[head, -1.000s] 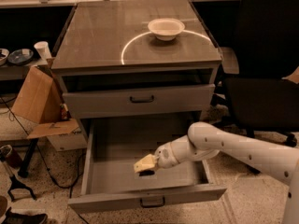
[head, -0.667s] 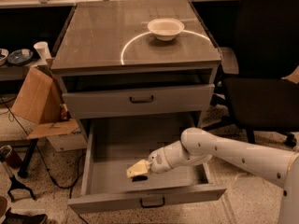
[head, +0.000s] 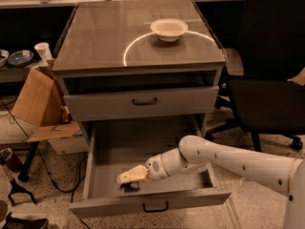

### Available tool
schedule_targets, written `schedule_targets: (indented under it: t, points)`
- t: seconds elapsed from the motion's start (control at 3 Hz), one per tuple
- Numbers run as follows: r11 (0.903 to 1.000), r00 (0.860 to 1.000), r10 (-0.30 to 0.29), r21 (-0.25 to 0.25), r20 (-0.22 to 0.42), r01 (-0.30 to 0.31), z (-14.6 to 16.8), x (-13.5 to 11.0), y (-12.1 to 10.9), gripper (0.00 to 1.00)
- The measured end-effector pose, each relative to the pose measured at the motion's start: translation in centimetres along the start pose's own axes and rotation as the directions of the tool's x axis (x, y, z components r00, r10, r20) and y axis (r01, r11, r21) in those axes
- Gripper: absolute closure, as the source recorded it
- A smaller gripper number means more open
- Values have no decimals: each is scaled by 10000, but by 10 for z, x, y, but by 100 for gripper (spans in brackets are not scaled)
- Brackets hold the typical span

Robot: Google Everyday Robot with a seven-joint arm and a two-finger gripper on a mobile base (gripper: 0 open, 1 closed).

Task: Place rxbar blueberry into middle drawer

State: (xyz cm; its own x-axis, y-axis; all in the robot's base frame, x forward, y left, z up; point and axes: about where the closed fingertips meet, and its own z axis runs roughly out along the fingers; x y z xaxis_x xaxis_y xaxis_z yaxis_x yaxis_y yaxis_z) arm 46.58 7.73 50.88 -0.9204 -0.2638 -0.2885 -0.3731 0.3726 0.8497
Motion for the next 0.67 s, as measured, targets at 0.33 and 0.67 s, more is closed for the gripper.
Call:
schedule_targets:
  t: [0.33,0.67]
  points:
    - [10000,9999,22,-70,130,-21,4,-2,3,0]
    - [10000,9999,22,-70,130,-21,4,-2,3,0]
